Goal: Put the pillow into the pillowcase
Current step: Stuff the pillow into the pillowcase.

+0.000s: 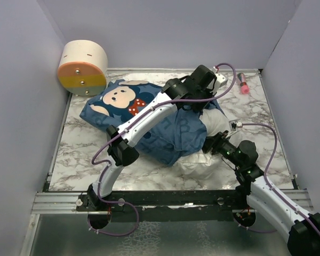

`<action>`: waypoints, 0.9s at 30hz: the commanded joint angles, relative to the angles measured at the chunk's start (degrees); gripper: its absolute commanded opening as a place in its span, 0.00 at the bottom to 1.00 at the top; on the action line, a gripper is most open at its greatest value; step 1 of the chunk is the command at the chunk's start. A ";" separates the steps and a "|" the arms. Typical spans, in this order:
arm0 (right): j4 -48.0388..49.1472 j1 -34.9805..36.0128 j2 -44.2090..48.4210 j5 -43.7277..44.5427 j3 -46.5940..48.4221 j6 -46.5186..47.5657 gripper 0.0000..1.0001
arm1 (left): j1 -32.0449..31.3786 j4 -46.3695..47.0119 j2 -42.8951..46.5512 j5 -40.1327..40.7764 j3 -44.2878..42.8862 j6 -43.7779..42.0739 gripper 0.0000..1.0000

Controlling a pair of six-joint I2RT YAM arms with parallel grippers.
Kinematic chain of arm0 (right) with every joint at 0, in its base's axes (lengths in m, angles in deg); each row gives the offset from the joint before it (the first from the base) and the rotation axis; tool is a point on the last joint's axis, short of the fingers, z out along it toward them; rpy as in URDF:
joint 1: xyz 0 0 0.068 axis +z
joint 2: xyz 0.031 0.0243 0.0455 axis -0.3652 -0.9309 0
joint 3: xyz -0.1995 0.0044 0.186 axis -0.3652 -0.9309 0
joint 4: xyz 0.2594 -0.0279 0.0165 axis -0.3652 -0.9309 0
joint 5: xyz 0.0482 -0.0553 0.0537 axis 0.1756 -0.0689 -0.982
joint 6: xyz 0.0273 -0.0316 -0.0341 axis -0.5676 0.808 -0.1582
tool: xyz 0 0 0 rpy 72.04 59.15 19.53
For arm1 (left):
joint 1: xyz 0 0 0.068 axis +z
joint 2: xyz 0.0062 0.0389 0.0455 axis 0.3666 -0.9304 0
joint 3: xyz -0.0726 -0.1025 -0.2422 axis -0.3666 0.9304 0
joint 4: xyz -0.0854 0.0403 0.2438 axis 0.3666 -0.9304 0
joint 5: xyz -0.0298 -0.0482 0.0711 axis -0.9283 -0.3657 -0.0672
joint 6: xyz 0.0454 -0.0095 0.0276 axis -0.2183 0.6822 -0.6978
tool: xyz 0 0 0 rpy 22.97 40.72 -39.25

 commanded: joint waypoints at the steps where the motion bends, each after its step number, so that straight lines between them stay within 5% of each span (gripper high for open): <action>1: -1.46 0.15 -3.82 4.24 2.24 2.46 0.59 | -2.57 8.90 9.56 -12.77 2.82 5.02 0.00; 6: 7.75 -0.02 -12.94 5.63 6.22 3.56 0.55 | -3.28 30.47 24.22 -27.12 22.23 14.04 0.00; 10: 16.74 -0.03 -19.82 2.71 10.86 1.28 0.15 | -4.84 40.38 29.81 -32.71 27.74 19.56 0.00; 13: 20.54 0.04 -20.61 1.36 14.91 0.74 0.02 | -6.66 43.52 30.89 -34.71 28.13 21.56 0.00; 18: 20.41 1.00 -24.50 3.32 19.40 -0.22 0.01 | -7.98 54.23 32.44 -37.29 37.92 26.27 0.00; 23: 31.03 3.22 -40.00 -2.42 15.55 -2.38 0.03 | -5.31 74.02 33.95 -36.35 62.89 33.59 0.00; 27: 39.60 3.31 -38.77 -6.71 5.94 -1.45 0.21 | 0.66 86.03 36.30 -35.30 80.97 36.44 0.00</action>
